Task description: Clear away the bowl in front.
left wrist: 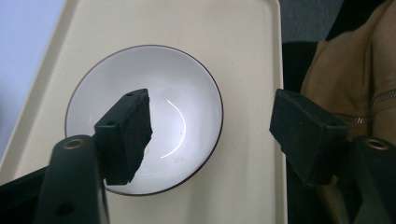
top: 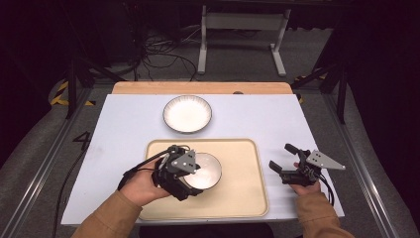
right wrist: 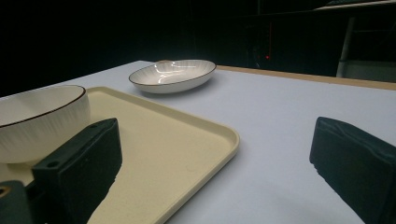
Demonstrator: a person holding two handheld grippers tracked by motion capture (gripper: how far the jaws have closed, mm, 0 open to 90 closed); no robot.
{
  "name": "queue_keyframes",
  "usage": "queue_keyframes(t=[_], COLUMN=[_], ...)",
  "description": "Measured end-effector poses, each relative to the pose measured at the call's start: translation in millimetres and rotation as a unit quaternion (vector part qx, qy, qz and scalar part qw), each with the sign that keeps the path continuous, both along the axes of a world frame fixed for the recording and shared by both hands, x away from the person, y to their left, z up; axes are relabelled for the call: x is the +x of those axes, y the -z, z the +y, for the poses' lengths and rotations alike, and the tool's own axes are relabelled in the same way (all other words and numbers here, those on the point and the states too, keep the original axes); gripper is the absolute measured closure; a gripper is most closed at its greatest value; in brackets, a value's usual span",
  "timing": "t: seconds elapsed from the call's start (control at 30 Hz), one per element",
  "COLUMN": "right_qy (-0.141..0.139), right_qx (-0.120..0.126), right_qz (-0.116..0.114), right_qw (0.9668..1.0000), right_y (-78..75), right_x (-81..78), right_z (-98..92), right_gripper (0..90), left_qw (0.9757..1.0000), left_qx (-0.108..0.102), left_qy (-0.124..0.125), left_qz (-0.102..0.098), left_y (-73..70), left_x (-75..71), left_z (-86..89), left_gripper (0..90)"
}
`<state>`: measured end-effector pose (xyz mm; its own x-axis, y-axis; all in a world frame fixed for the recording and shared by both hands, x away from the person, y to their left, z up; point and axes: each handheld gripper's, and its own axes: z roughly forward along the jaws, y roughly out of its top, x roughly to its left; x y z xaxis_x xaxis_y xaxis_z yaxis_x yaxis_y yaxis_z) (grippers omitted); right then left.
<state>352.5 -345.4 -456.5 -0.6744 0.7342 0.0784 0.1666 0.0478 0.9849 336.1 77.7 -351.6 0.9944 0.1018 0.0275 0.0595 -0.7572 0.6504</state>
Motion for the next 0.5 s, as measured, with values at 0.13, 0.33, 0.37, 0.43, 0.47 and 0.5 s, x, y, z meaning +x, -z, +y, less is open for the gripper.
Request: queue_keyframes(t=[0.13,0.33,0.37,0.43,0.47,0.5], right_qy=[0.001,0.002,0.002,0.002,0.002,0.002], right_qx=[0.000,0.001,0.001,0.001,0.002,0.003], right_qz=[-0.001,-0.001,-0.001,-0.002,-0.002,-0.003], right_qw=[1.0000,1.0000,1.0000,1.0000,1.0000,1.0000], right_y=[0.0,0.1,0.1,0.1,0.1,0.2], right_x=[0.0,-0.3,-0.4,-0.5,-0.5,-0.6], right_z=[-0.2,-0.4,-0.4,-0.4,-0.5,-0.6], right_gripper=[2.8,2.7,2.8,2.7,2.7,2.7], left_qw=[0.9989,0.9946,0.9936,0.9923,0.9915,0.9907], left_qx=[-0.042,-0.094,-0.103,-0.112,-0.117,-0.122], left_qy=[-0.012,-0.038,-0.046,-0.051,-0.054,-0.057], left_qz=[0.016,0.018,0.015,0.014,0.016,0.018], left_y=[0.0,6.1,7.2,8.7,9.9,11.3], left_x=[1.5,0.5,-0.4,-0.7,-0.3,-0.3], left_z=[13.6,30.3,32.8,36.3,38.3,40.1], left_gripper=[27.0,20.8,19.2,18.1,16.5,15.6])
